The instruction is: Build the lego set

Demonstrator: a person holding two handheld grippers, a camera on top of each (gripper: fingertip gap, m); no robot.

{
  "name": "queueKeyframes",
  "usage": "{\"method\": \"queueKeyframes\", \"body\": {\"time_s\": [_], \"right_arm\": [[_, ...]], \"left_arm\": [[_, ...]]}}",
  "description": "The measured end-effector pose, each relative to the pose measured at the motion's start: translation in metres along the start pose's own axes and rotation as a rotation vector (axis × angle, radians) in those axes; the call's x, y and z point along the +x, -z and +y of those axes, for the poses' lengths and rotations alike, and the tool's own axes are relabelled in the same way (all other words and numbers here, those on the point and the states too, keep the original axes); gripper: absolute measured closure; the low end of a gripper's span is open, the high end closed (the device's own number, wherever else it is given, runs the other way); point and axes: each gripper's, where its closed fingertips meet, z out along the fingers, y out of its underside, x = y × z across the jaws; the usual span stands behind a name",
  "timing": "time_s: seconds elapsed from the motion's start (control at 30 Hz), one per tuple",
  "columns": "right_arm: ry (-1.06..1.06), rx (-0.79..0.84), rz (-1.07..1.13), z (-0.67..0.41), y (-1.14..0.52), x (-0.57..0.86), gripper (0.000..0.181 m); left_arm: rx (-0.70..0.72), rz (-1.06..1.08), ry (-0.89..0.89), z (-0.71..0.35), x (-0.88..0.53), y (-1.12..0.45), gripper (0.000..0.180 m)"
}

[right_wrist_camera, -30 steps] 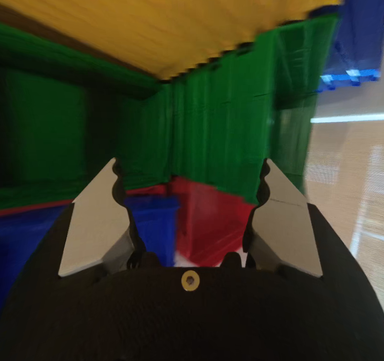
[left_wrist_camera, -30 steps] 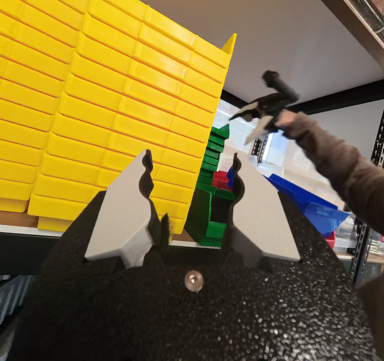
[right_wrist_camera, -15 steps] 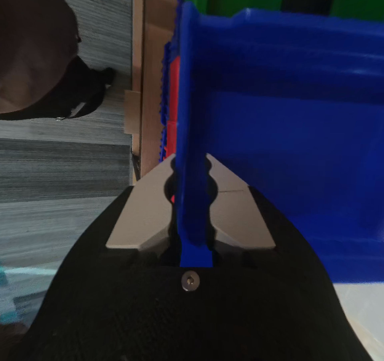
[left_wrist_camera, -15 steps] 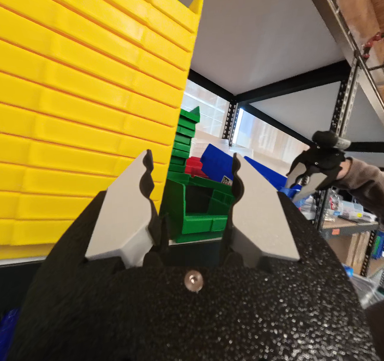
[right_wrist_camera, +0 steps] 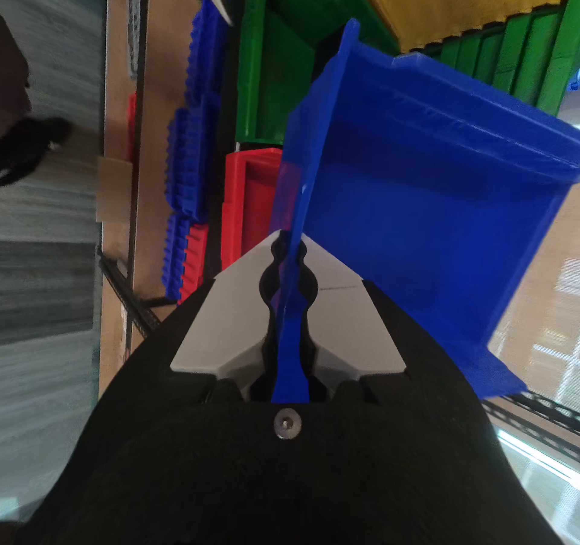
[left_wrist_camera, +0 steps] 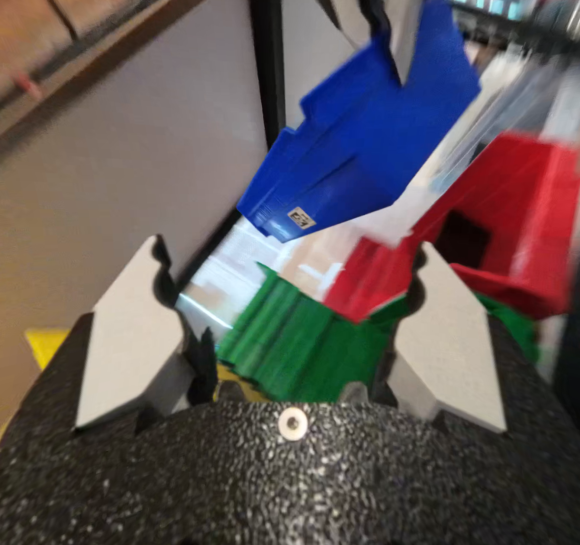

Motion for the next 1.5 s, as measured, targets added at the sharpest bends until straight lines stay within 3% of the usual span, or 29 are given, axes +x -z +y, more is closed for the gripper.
{"method": "queueKeyframes", "body": {"time_s": [0.03, 0.13, 0.23, 0.33, 0.4, 0.43, 0.63, 0.77, 0.83, 0.93, 1.0, 1.07, 1.2, 1.27, 1.33, 1.47, 1.5], "right_arm": [[0.020, -0.022, 0.000, -0.005, 0.007, -0.005, 0.178], [0.046, -0.042, -0.020, -0.022, 0.030, -0.020, 0.178], [0.066, -0.033, -0.094, -0.041, 0.045, -0.045, 0.176], [0.104, -0.056, -0.179, -0.055, 0.052, -0.076, 0.174], [0.140, -0.077, -0.219, -0.060, 0.054, -0.092, 0.175], [0.152, -0.086, -0.242, -0.063, 0.056, -0.098, 0.175], [0.173, -0.147, -0.321, -0.084, 0.062, -0.104, 0.174], [0.190, -0.093, -0.191, -0.095, 0.060, -0.068, 0.158], [0.148, -0.030, -0.093, -0.095, 0.055, -0.041, 0.146], [0.027, 0.040, -0.030, -0.080, 0.039, -0.021, 0.077], [0.068, 0.054, 0.076, -0.068, 0.025, -0.018, 0.039], [0.204, 0.028, 0.204, -0.058, 0.011, -0.022, 0.022], [0.508, -0.066, 0.526, -0.040, -0.008, -0.011, 0.020], [0.536, -0.135, 0.562, -0.027, -0.012, -0.012, 0.021], [0.487, -0.099, 0.529, -0.028, -0.007, -0.021, 0.027], [0.282, 0.034, 0.234, -0.028, -0.001, -0.035, 0.076], [0.216, 0.035, 0.175, -0.026, -0.002, -0.032, 0.072]], "left_arm": [[-0.001, -0.013, -0.149, -0.005, 0.001, -0.011, 0.022], [0.007, -0.033, -0.466, -0.018, 0.009, -0.037, 0.022], [0.015, -0.011, -0.543, -0.028, 0.019, -0.044, 0.022], [0.072, 0.022, -0.507, -0.048, 0.027, -0.028, 0.023], [0.115, 0.157, -0.480, -0.060, 0.052, -0.009, 0.025], [0.108, 0.158, -0.483, -0.062, 0.058, -0.002, 0.032], [0.011, 0.024, -0.374, -0.058, 0.046, 0.011, 0.035], [-0.026, 0.017, -0.199, -0.040, 0.039, 0.007, 0.036], [-0.056, 0.045, -0.119, -0.029, 0.039, 0.000, 0.036], [-0.103, 0.083, -0.061, -0.021, 0.040, -0.012, 0.036], [-0.106, 0.116, -0.062, -0.025, 0.043, -0.019, 0.037], [-0.120, 0.138, -0.102, -0.027, 0.045, -0.026, 0.037], [-0.170, 0.232, -0.098, -0.019, 0.057, -0.040, 0.044], [-0.214, 0.273, -0.131, -0.012, 0.065, -0.045, 0.044], [-0.246, 0.328, -0.183, -0.014, 0.078, -0.054, 0.044], [-0.280, 0.394, -0.260, -0.023, 0.103, -0.071, 0.044], [-0.286, 0.395, -0.264, -0.025, 0.106, -0.075, 0.044]]}}
